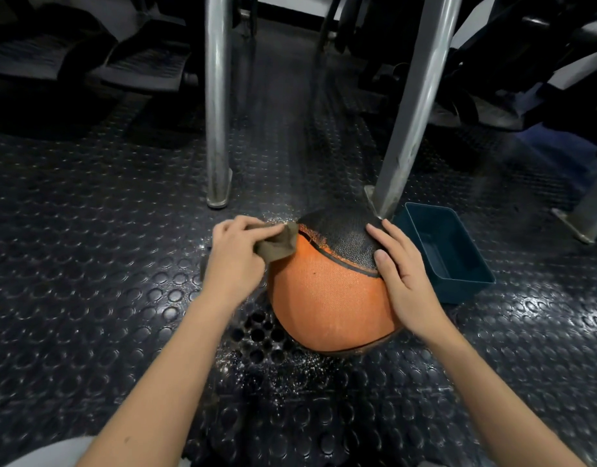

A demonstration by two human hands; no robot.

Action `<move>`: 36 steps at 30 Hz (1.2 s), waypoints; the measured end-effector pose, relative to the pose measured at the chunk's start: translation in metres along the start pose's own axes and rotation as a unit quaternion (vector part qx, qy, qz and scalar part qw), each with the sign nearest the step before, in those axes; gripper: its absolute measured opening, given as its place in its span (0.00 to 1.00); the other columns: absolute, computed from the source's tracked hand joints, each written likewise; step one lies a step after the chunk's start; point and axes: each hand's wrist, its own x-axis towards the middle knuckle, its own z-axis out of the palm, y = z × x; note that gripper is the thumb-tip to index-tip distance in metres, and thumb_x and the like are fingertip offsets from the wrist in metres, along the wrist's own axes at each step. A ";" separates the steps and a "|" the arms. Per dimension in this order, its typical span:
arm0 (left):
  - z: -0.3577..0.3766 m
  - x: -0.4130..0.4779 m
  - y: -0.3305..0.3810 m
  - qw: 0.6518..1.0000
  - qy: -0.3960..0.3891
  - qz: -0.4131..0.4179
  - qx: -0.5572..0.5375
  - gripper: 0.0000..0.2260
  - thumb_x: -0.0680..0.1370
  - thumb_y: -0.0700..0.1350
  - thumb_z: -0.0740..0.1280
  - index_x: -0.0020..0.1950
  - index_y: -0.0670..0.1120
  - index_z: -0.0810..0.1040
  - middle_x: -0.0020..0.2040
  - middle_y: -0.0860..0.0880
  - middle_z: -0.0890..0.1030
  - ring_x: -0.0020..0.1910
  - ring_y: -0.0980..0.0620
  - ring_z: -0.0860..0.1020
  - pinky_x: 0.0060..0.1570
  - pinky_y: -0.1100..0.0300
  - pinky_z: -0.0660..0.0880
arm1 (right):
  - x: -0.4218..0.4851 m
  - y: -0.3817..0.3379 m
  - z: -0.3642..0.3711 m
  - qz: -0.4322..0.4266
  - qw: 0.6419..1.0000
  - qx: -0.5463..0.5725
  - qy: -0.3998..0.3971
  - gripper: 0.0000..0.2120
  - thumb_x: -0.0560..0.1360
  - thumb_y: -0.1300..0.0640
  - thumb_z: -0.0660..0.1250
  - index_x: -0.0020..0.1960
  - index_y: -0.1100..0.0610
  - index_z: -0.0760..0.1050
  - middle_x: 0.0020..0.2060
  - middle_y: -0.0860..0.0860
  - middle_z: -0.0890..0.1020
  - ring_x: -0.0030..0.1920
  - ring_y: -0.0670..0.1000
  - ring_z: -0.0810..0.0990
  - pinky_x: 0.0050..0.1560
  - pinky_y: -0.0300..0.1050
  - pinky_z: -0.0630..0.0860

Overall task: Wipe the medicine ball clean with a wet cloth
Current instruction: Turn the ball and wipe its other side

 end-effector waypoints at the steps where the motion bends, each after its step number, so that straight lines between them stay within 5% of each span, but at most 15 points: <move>1: -0.005 0.000 0.004 0.999 0.029 0.011 -0.008 0.32 0.71 0.24 0.54 0.65 0.55 0.75 0.64 0.52 0.72 0.64 0.51 0.60 0.63 0.65 0.53 | 0.000 0.000 0.000 -0.002 1.000 0.000 0.001 0.17 0.76 0.38 0.50 0.64 0.32 0.62 0.71 0.39 0.62 0.72 0.40 0.56 0.74 0.46 0.52; 4: -0.010 -0.008 0.034 0.987 0.079 0.114 -0.081 0.34 0.69 0.25 0.55 0.64 0.59 0.72 0.62 0.58 0.70 0.63 0.53 0.63 0.67 0.66 0.56 | 0.001 -0.001 -0.001 0.004 1.000 0.002 -0.001 0.16 0.76 0.39 0.50 0.63 0.32 0.62 0.71 0.39 0.62 0.72 0.41 0.57 0.73 0.46 0.52; 6: 0.003 -0.010 0.037 0.977 0.044 0.195 -0.079 0.33 0.68 0.26 0.56 0.63 0.59 0.72 0.61 0.59 0.70 0.62 0.53 0.63 0.69 0.63 0.56 | 0.001 0.001 -0.001 0.004 1.000 0.001 -0.001 0.15 0.78 0.42 0.52 0.63 0.32 0.62 0.71 0.39 0.62 0.73 0.41 0.57 0.73 0.48 0.53; 9: 0.016 -0.005 0.015 0.990 -0.071 0.110 -0.060 0.34 0.72 0.25 0.56 0.59 0.65 0.73 0.61 0.60 0.70 0.64 0.53 0.63 0.70 0.54 0.58 | 0.002 0.001 -0.001 0.002 1.000 0.001 -0.004 0.16 0.77 0.40 0.51 0.64 0.32 0.62 0.71 0.39 0.62 0.73 0.41 0.56 0.74 0.49 0.53; 13: 0.002 -0.003 0.006 1.000 0.002 0.018 0.003 0.33 0.72 0.25 0.54 0.65 0.57 0.74 0.64 0.54 0.70 0.62 0.50 0.63 0.63 0.61 0.60 | 0.000 0.001 0.000 -0.001 1.000 -0.001 -0.002 0.17 0.76 0.39 0.50 0.64 0.32 0.62 0.72 0.40 0.62 0.73 0.41 0.56 0.74 0.51 0.53; 16: 0.000 -0.008 0.033 0.988 0.054 0.119 -0.077 0.34 0.70 0.26 0.57 0.64 0.60 0.72 0.62 0.56 0.70 0.64 0.50 0.67 0.68 0.60 0.60 | 0.001 0.001 0.000 -0.001 1.000 -0.002 0.003 0.17 0.76 0.39 0.50 0.64 0.32 0.62 0.72 0.41 0.62 0.73 0.43 0.57 0.74 0.52 0.54; 20: 0.013 -0.015 0.043 0.956 -0.065 0.271 -0.093 0.30 0.69 0.28 0.58 0.59 0.58 0.76 0.61 0.61 0.72 0.63 0.53 0.67 0.68 0.62 0.59 | 0.001 0.002 0.000 -0.007 1.000 -0.004 0.005 0.17 0.76 0.40 0.49 0.64 0.32 0.61 0.72 0.44 0.63 0.73 0.45 0.58 0.74 0.54 0.54; 23: 0.013 -0.003 0.013 0.982 -0.066 0.158 -0.085 0.32 0.68 0.24 0.59 0.51 0.62 0.79 0.56 0.63 0.74 0.62 0.51 0.68 0.69 0.55 0.61 | 0.002 0.000 0.000 0.000 1.000 -0.006 -0.003 0.17 0.76 0.39 0.49 0.64 0.32 0.62 0.72 0.42 0.62 0.73 0.44 0.57 0.74 0.53 0.54; 27: 0.003 0.004 0.004 0.997 0.028 0.022 -0.070 0.29 0.70 0.24 0.57 0.57 0.54 0.80 0.54 0.57 0.74 0.59 0.49 0.72 0.65 0.50 0.69 | 0.000 0.000 0.000 -0.003 1.000 -0.006 0.000 0.17 0.76 0.39 0.49 0.64 0.32 0.62 0.72 0.42 0.62 0.73 0.43 0.57 0.74 0.54 0.54; 31: 0.001 -0.009 0.046 0.971 0.083 0.173 -0.145 0.29 0.69 0.25 0.62 0.60 0.55 0.77 0.59 0.54 0.75 0.61 0.49 0.72 0.66 0.54 0.66 | 0.002 0.001 0.000 0.003 1.000 -0.003 0.003 0.16 0.76 0.39 0.50 0.63 0.30 0.61 0.72 0.41 0.62 0.73 0.43 0.57 0.74 0.54 0.54; 34: 0.010 -0.017 0.050 0.941 0.090 0.313 -0.096 0.25 0.70 0.28 0.61 0.60 0.52 0.78 0.62 0.53 0.72 0.62 0.47 0.69 0.67 0.60 0.62 | 0.003 0.003 0.001 -0.003 1.000 -0.002 0.009 0.16 0.76 0.39 0.50 0.63 0.31 0.61 0.72 0.42 0.63 0.73 0.45 0.58 0.74 0.55 0.55; 36: 0.015 -0.014 0.035 0.966 0.037 0.252 -0.049 0.25 0.72 0.31 0.58 0.59 0.55 0.79 0.62 0.57 0.71 0.63 0.51 0.65 0.67 0.60 0.61 | 0.003 0.003 0.001 -0.002 1.000 -0.006 0.005 0.16 0.76 0.39 0.50 0.64 0.31 0.61 0.72 0.42 0.62 0.73 0.45 0.58 0.74 0.55 0.54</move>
